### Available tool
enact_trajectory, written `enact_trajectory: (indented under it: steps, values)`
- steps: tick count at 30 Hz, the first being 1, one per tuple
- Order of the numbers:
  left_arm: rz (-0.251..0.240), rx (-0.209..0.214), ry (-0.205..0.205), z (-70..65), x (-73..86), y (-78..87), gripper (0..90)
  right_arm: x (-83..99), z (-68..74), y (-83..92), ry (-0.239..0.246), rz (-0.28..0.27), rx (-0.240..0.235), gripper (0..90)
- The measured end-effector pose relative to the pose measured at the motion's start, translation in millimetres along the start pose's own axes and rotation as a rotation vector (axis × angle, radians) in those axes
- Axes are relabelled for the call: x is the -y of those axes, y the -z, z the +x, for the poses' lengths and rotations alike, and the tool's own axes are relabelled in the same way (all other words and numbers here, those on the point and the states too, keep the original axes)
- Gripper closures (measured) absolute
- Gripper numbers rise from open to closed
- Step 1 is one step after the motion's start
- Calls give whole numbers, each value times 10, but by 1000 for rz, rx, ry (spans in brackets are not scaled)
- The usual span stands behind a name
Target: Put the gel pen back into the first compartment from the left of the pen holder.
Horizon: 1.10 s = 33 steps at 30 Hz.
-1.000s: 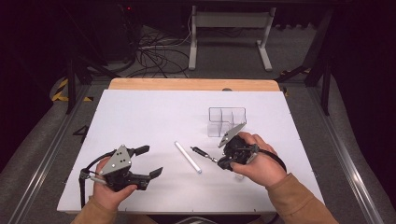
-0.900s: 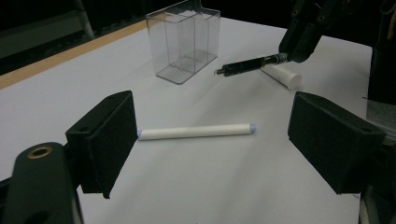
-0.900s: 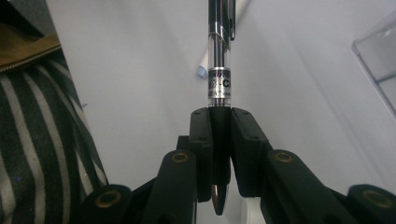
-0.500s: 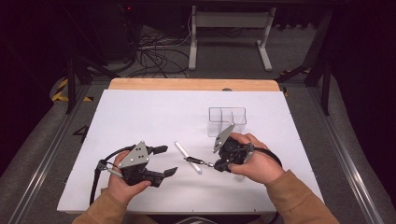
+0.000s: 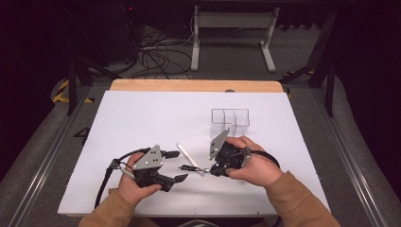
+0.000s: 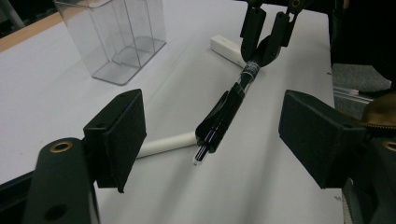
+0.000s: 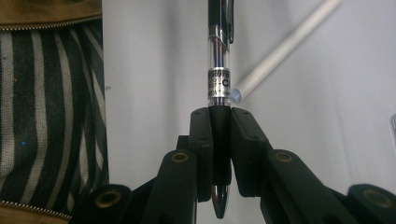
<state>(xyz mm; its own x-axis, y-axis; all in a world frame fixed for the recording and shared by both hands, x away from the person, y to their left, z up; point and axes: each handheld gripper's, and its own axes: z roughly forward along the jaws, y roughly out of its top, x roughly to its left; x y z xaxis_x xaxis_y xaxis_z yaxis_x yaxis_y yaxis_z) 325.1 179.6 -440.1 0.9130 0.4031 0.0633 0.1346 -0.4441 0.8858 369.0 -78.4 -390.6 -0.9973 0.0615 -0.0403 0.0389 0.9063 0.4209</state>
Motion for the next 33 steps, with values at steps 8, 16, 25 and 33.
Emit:
enact_trajectory:
  steps: [8, 16, 25, 33]
  values:
    - [46, 36, -39, -35, 15, -73, 322, -83, 30, -46, 64, 3, -8, 799]
    - [114, 61, -78, -56, 41, -144, 457, -161, 57, -89, 117, 2, -15, 799]
    - [171, 88, -129, -85, 61, -173, 627, -205, 79, -120, 159, 6, -19, 799]
    - [214, 87, -172, -91, 72, -188, 712, -210, 88, -127, 193, 12, -22, 798]
